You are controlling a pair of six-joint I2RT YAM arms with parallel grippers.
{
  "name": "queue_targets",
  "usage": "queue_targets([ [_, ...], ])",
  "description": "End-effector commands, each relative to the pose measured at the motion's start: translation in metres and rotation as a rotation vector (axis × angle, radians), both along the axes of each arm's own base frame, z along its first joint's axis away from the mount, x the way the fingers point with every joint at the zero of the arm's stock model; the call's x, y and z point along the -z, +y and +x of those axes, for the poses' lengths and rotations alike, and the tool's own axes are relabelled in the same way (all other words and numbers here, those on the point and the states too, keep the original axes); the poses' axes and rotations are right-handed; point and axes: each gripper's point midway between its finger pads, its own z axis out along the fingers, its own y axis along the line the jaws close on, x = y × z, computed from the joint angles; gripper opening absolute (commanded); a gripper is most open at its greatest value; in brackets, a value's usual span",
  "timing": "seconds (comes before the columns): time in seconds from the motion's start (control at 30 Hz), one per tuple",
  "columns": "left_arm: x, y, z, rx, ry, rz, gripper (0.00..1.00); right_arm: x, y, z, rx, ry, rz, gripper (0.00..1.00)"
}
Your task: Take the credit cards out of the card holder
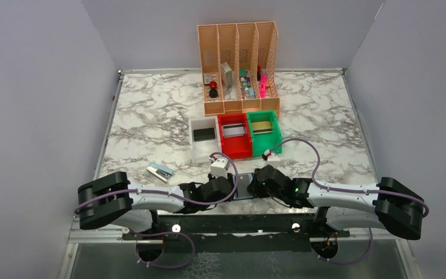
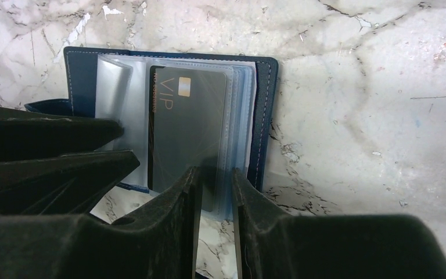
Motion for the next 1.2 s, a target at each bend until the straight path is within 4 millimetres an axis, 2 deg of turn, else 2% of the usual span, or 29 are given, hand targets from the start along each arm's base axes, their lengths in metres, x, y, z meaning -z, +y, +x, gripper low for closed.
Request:
queue_targets([
  [0.0, -0.003, -0.008, 0.004, -0.016, -0.013, -0.041, 0.37, -0.004, 0.001, 0.001, -0.006, -0.008, 0.008, 0.3],
  [0.2, -0.001, -0.007, 0.003, -0.012, -0.015, -0.031, 0.35, -0.02, -0.001, 0.011, -0.008, -0.058, -0.048, 0.31],
  [0.37, -0.001, -0.004, 0.003, -0.016, -0.014, -0.024, 0.34, -0.027, 0.011, 0.012, -0.037, -0.069, -0.002, 0.31],
  [0.67, -0.006, -0.001, 0.002, -0.014, -0.02, -0.039, 0.34, -0.008, 0.012, 0.011, -0.034, -0.04, -0.033, 0.31],
  [0.87, -0.004, -0.004, 0.001, 0.0, -0.014, -0.044, 0.34, -0.004, 0.014, 0.01, -0.043, -0.033, -0.03, 0.3],
  [0.97, -0.002, -0.006, 0.0, 0.005, -0.009, -0.037, 0.33, -0.003, 0.006, 0.011, -0.016, -0.026, -0.068, 0.29],
  [1.17, 0.0, -0.006, 0.0, 0.003, -0.004, -0.035, 0.32, -0.025, 0.008, 0.013, -0.023, -0.066, -0.016, 0.31],
])
